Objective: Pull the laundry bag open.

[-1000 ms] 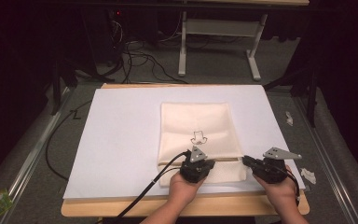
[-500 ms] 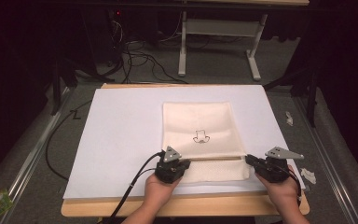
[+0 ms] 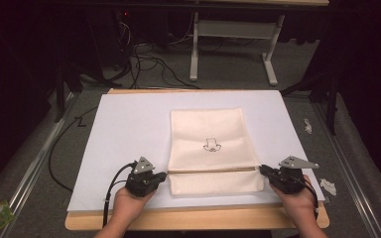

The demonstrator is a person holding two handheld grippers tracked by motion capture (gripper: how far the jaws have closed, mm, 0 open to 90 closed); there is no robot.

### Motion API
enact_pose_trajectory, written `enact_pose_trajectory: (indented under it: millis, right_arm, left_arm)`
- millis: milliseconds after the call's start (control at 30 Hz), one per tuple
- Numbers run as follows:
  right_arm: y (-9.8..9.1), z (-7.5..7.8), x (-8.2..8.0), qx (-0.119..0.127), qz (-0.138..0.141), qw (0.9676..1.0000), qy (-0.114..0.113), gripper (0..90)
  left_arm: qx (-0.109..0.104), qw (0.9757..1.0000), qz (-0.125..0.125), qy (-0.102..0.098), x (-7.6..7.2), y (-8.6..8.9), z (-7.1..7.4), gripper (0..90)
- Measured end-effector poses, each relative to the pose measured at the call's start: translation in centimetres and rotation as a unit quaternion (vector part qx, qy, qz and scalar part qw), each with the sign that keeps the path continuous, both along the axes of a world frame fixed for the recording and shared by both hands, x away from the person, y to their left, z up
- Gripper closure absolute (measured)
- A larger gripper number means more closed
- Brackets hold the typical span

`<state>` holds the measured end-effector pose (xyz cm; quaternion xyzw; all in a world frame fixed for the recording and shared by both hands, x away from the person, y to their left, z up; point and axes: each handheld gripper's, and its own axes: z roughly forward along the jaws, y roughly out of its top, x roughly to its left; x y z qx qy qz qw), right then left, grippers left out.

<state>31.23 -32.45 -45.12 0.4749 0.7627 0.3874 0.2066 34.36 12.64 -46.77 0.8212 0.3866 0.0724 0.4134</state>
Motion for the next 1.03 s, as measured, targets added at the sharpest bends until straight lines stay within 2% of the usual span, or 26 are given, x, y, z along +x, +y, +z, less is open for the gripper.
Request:
enact_pose_trajectory:
  millis: [33, 133, 167, 267, 300, 333, 400, 433, 467, 500, 567, 600, 667, 733, 767, 800, 867, 933, 1033]
  right_arm:
    - [0.2, 0.0, 0.0, -0.003, -0.002, 1.0000, 0.000, 85.3]
    - [0.1, -0.2, 0.1, -0.002, -0.007, 1.0000, 0.005, 85.1]
    - [-0.1, -0.3, 0.1, -0.007, -0.007, 0.9999, 0.006, 85.0]
    - [-0.3, -0.7, -0.1, -0.015, -0.004, 0.9998, 0.013, 83.4]
    - [-0.4, -0.8, -0.2, -0.015, -0.001, 0.9998, 0.013, 81.9]
    - [-0.5, -0.9, -0.4, -0.013, 0.001, 0.9998, 0.013, 78.9]
    - [-0.9, -0.8, -0.6, 0.002, -0.001, 1.0000, 0.005, 67.2]
    - [-1.2, -0.6, -0.8, 0.015, -0.005, 0.9999, 0.001, 60.6]
    - [-1.5, -0.3, -0.9, 0.018, -0.007, 0.9998, -0.009, 53.1]
    - [-1.9, 0.1, -1.0, 0.018, -0.015, 0.9995, -0.021, 45.3]
    - [-3.1, 0.7, -1.1, 0.018, -0.041, 0.9982, -0.040, 32.1]
    - [-4.0, 0.8, -1.1, 0.019, -0.058, 0.9971, -0.046, 26.8]
    - [-5.9, 1.0, -1.1, 0.019, -0.096, 0.9937, -0.054, 16.8]
    - [-7.4, 1.1, -1.3, 0.023, -0.140, 0.9884, -0.056, 14.9]
    - [-7.9, 1.1, -1.3, 0.023, -0.154, 0.9860, -0.059, 13.9]
    - [-8.1, 1.1, -1.4, 0.022, -0.161, 0.9848, -0.061, 13.5]
    - [-7.9, 1.1, -1.2, 0.017, -0.161, 0.9847, -0.064, 13.7]
    - [-7.3, 1.1, -1.1, 0.014, -0.153, 0.9860, -0.066, 14.1]
    - [-6.7, 1.3, -1.0, 0.004, -0.141, 0.9873, -0.072, 13.0]
  left_arm:
    - [0.000, 1.0000, -0.002, 0.004, 0.1, 0.0, -0.1, 87.7]
    - [0.001, 0.9999, -0.015, -0.007, 0.0, -0.1, 0.2, 87.6]
    - [0.002, 0.9997, -0.020, -0.013, -0.1, -0.3, 0.2, 87.6]
    - [0.025, 0.9980, -0.043, -0.039, -0.5, -0.5, 0.0, 85.9]
    - [0.033, 0.9970, -0.045, -0.053, -0.6, -0.5, 0.0, 82.4]
    - [0.031, 0.9965, -0.044, -0.063, -0.7, -0.3, 0.0, 74.3]
    - [0.014, 0.9966, -0.027, -0.076, -0.7, 0.3, 0.3, 57.2]
    - [0.009, 0.9961, -0.014, -0.087, -0.6, 0.8, 0.6, 51.3]
    - [0.002, 0.9954, -0.002, -0.096, -0.5, 1.4, 1.0, 47.0]
    - [0.003, 0.9939, 0.012, -0.110, -0.4, 2.1, 1.5, 43.8]
    - [0.007, 0.9891, 0.051, -0.138, -0.2, 4.2, 2.6, 36.5]
    - [0.011, 0.9869, 0.072, -0.144, 0.0, 5.4, 3.1, 30.4]
    - [0.011, 0.9856, 0.103, -0.134, 0.3, 7.7, 3.2, 18.3]
    - [-0.006, 0.9869, 0.124, -0.103, 0.5, 9.4, 2.5, 9.2]
    - [-0.018, 0.9880, 0.129, -0.083, 0.7, 9.8, 2.1, 1.1]
    - [-0.022, 0.9883, 0.133, -0.072, 0.8, 10.0, 1.8, 0.4]
    - [-0.012, 0.9880, 0.135, -0.075, 0.8, 9.6, 1.7, 0.4]
    - [-0.003, 0.9881, 0.129, -0.085, 0.7, 9.0, 1.9, 0.4]
    - [0.006, 0.9890, 0.117, -0.089, 0.5, 8.3, 2.0, 0.3]
